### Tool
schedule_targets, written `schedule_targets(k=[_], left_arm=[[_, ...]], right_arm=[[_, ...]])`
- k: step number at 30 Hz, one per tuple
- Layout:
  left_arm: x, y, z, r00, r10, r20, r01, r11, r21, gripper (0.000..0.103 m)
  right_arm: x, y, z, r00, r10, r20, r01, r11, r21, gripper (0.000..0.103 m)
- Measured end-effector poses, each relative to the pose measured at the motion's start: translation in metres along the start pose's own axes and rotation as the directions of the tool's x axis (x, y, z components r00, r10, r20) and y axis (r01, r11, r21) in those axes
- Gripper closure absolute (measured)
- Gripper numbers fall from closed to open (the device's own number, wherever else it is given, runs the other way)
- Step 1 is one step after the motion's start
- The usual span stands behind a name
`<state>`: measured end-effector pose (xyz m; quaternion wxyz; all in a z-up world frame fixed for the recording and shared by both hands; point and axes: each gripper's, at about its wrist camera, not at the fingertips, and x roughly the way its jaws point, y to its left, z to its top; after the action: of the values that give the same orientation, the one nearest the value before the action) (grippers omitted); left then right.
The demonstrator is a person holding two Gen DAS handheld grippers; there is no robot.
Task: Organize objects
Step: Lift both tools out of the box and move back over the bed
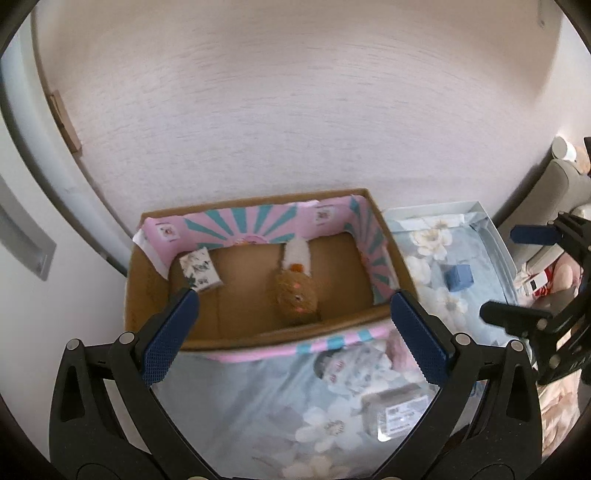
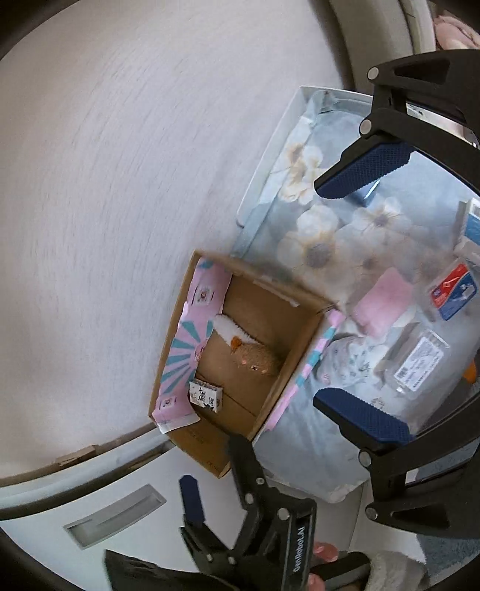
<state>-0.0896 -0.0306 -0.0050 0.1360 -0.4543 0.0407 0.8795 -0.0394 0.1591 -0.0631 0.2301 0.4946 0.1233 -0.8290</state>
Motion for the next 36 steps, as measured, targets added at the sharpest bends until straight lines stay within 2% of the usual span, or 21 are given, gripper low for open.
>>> schedule_targets(k=[6, 15, 28, 36], left_arm=[[-0.012, -0.026, -0.02, 0.999, -0.036, 0.008, 0.036, 0.999, -0.039, 0.0], [-0.016, -0.065, -0.061, 1.0, -0.03, 0.0, 0.03, 0.999, -0.044, 0.0], [0.023, -0.109, -0.147, 0.992, -0.04, -0.117, 0.032, 0.997, -0.07, 0.0], [0.049, -0.126, -0.182, 0.987, -0.025, -0.156, 0.013, 0.997, -0.075, 0.0]], right_arm=[[-0.021, -0.021, -0.025, 1.0, -0.004, 0.03, 0.003, 1.0, 0.031, 0.001], [-0.04, -0.048, -0.069, 0.999, -0.015, 0.052, 0.012, 0.998, 0.06, 0.001], [-0.009, -0.063, -0.157, 1.0, -0.011, 0.006, 0.011, 0.998, 0.062, 0.001], [0.011, -0.073, -0.209, 0.997, -0.079, -0.012, 0.079, 0.978, 0.195, 0.001]])
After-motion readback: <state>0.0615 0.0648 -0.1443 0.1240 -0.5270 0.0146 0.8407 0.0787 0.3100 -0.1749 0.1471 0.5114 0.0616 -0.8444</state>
